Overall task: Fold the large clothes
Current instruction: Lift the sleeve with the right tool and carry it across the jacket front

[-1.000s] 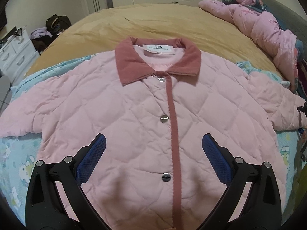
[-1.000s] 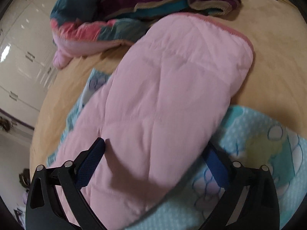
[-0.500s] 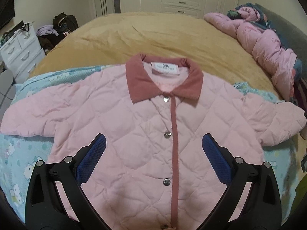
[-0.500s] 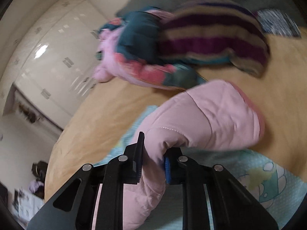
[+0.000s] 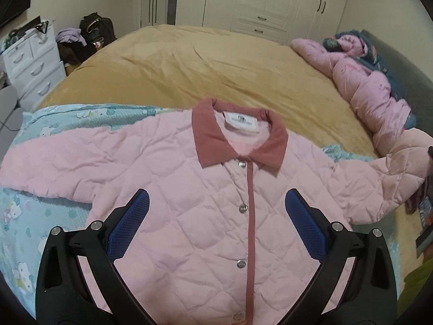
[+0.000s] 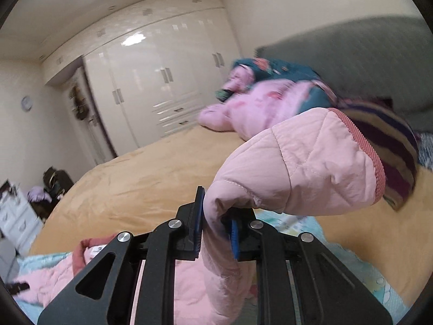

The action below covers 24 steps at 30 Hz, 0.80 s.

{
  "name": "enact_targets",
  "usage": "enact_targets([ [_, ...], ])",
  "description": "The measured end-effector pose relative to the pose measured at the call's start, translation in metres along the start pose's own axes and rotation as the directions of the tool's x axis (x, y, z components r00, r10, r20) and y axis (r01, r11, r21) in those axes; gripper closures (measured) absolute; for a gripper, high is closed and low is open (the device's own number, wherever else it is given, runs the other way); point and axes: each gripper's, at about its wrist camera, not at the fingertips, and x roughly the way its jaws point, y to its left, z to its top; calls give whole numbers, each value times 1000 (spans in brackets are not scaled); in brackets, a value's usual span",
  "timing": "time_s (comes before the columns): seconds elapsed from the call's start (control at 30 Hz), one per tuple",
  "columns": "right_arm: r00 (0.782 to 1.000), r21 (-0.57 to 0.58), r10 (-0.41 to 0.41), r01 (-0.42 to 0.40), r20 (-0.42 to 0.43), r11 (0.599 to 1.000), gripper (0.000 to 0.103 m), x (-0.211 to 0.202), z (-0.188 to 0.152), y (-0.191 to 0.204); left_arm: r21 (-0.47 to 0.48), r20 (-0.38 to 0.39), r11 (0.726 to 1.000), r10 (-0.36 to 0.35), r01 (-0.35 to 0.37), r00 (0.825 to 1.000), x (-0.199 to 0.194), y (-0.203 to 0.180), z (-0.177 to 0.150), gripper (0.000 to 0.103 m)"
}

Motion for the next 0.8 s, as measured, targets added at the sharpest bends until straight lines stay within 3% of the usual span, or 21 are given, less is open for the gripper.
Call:
enact_targets([
  [0.23,998,-228,61,-53,29,972,88,-11,-6,93,-54,18,998,-40,41,999,-5,33,9,9],
  [0.4,991,-323,135,-130,-8,938,88,-8,-30,148,-81,24,994,-68,70,997,-2,48,6,9],
  [0.6,971,-390,212,-237,-106,890,88,-1,-82,211,-148,30,981,-122,125,992,8,67,-5,9],
  [0.8,945,-432,233,-313,-229,846,88,17,-143,258,-228,28,955,-190,191,981,26,88,-18,9],
])
